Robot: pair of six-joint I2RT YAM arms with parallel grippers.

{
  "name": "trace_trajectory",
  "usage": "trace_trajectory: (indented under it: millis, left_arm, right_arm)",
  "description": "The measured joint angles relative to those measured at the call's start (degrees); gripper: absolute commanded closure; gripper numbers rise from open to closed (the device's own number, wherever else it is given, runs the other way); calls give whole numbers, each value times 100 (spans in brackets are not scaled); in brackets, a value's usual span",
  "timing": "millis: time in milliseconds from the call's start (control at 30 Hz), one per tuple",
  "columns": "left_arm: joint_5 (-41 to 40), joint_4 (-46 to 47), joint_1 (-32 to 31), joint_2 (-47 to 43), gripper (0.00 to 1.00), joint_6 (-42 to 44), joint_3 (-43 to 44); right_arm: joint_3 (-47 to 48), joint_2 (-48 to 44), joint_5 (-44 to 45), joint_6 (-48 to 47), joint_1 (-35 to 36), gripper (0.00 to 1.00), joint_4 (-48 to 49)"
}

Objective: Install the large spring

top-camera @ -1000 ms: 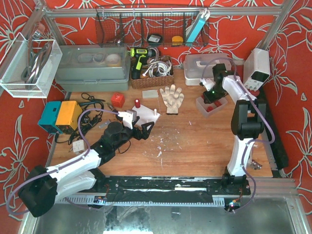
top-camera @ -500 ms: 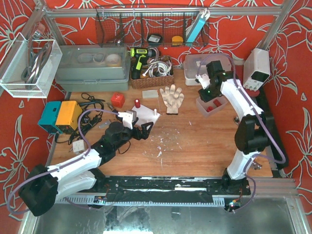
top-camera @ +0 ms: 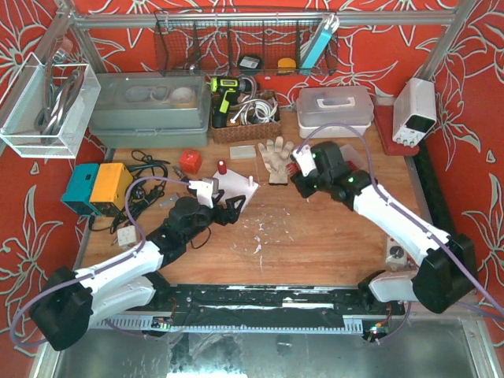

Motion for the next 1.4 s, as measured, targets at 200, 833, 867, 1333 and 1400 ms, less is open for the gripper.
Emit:
trace_trajectory:
  millis: [200,833,867,1333,1400]
  left_arm:
    - [363,-326,0,234,19,-352,439]
    - [1471,-2218,-4,761,39,-444,2299]
    - [1537,-2258,-4,796,39,-446,2304]
    - [1823,-2457,-4,966,47,-470,2304]
    - [1832,-2455,-4,986,49,-472,2304]
  right_arm:
    - [-1373,-516,52,197,826,100,1589]
    - [-2256,-584,752,-389,2415,100,3952]
    - [-2262,-584,756,-407,2426,100,3965]
    - [-2293,-581,894,-710,2647,100,4026]
    - [-2293,-570,894,-730,2667,100,4028]
